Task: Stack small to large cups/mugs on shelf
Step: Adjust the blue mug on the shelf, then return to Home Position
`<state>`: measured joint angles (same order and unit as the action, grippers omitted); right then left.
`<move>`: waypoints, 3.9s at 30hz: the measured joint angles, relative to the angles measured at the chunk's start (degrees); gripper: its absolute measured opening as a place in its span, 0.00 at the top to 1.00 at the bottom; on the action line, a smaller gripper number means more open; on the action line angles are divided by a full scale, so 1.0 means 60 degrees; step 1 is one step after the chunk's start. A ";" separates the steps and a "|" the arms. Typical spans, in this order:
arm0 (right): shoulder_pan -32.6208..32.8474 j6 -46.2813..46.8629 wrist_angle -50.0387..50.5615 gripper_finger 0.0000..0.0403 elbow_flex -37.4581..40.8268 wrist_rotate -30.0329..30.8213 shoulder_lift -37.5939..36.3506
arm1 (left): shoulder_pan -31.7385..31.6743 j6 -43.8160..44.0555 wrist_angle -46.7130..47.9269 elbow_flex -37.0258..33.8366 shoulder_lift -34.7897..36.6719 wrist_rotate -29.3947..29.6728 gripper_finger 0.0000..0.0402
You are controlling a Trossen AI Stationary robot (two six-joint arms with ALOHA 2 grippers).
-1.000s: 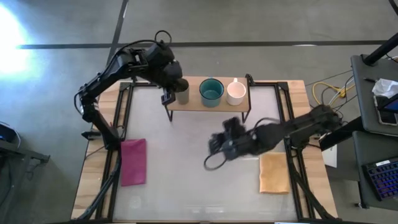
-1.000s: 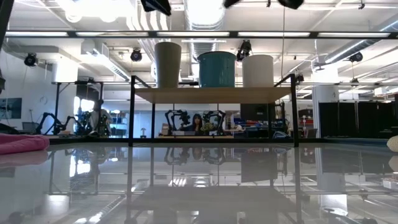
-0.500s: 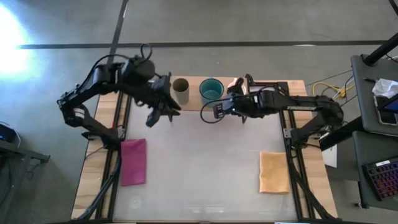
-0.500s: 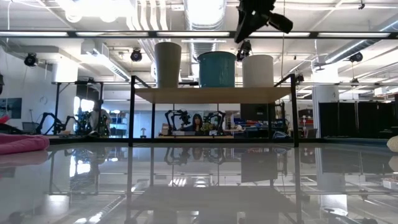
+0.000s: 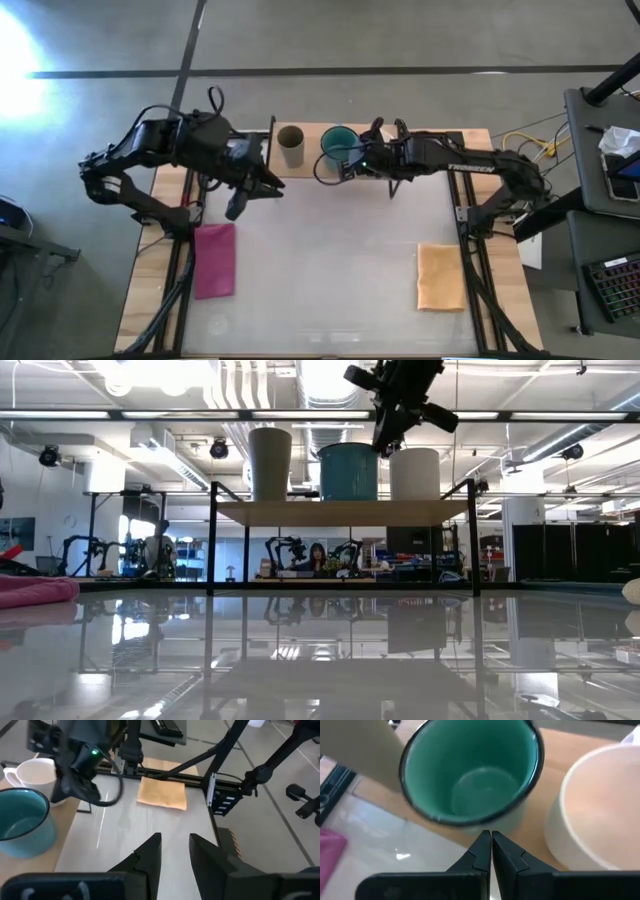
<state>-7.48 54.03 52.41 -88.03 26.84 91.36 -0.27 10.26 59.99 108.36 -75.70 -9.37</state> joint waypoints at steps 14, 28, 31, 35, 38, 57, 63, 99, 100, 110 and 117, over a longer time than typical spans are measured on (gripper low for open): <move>-0.0241 -0.0404 -0.0767 0.98 -0.0004 -0.0266 0.0399 | 0.0007 -0.0015 -0.0004 -0.0522 0.0073 0.0030 0.79; 0.0419 -0.0633 -0.0678 0.98 -0.0004 -0.0171 -0.0492 | 0.0007 -0.0521 -0.0010 -0.0551 0.0344 0.0509 0.79; 0.1283 -0.1666 -0.1173 0.98 -0.0004 0.0107 -0.1186 | 0.0006 -0.0528 -0.0084 -0.0551 0.0529 0.0564 0.79; 0.2531 -0.2177 -0.1306 0.98 -0.0022 0.0746 -0.2310 | 0.0015 -0.0546 -0.0430 -0.0553 0.0994 0.1627 0.79; 0.3289 -0.1180 -0.1458 0.98 -0.0018 0.0547 -0.3101 | 0.0000 -0.0166 -0.0411 -0.0550 0.1285 0.1837 0.79; 0.5584 -0.5087 -1.1514 0.98 0.5172 -0.1692 -0.4350 | 0.0003 0.1459 -0.8327 -0.8564 0.5921 -0.2632 0.79; 0.5236 -0.5154 -1.3638 0.98 0.7964 -0.1730 -0.6243 | -0.0018 0.1362 -0.9006 -1.0627 0.8360 -0.1864 0.79; 0.5114 -0.8082 -1.2410 0.98 1.4590 -0.1817 -1.5218 | -0.0022 0.3171 -0.4926 -1.5258 1.2328 0.4820 0.79; 0.5114 -0.7952 -1.2328 0.98 1.4587 -0.1783 -1.5222 | -0.0022 0.3531 -0.4940 -1.5366 1.2343 0.5347 0.79; 0.5118 -0.6821 -1.0938 0.98 1.4582 -0.2130 -1.5225 | -0.0022 0.6530 -0.4084 -1.5962 1.2339 0.6194 0.79; 0.5114 -0.5778 -0.8551 0.98 1.4338 -0.1485 -1.5122 | -0.0022 0.4623 -0.4097 -1.6281 1.2082 0.6029 0.79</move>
<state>23.20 19.37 1.10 -2.00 17.93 0.63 -0.40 38.00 35.40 10.68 -3.21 26.81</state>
